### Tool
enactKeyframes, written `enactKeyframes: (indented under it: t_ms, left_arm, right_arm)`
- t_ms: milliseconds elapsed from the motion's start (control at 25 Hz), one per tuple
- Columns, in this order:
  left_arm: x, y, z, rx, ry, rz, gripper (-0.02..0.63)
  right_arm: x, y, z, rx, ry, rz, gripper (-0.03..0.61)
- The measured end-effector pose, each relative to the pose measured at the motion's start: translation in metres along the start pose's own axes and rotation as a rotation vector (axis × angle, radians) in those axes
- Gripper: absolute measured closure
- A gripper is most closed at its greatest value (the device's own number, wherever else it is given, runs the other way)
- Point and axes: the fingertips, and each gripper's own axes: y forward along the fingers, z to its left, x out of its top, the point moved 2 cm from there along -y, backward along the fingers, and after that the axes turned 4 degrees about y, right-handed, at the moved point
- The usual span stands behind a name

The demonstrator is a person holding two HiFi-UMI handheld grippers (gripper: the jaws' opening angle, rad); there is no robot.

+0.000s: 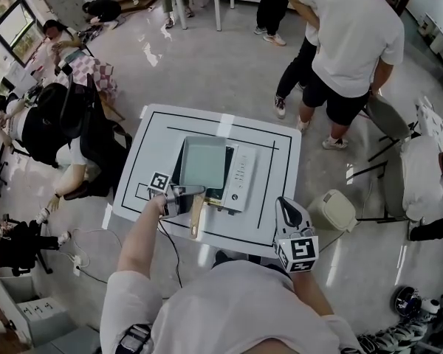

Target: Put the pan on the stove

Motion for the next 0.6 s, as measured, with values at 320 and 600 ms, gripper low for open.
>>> enactKeyframes:
  t_ms: [320,600]
  left_arm:
    - [-0.001,-0.044,-0.022,-0.081,0.049,-0.293,0.360]
    - [-0.031,-0.109,-0.019,0.195,0.184,-0.611,0.550]
  right_arm:
    - [0.004,-0.004,0.003,0.011,-0.004,-0.017,0.569]
    - [0.006,-0.008,0.007,0.042,0.007,-0.035,0.569]
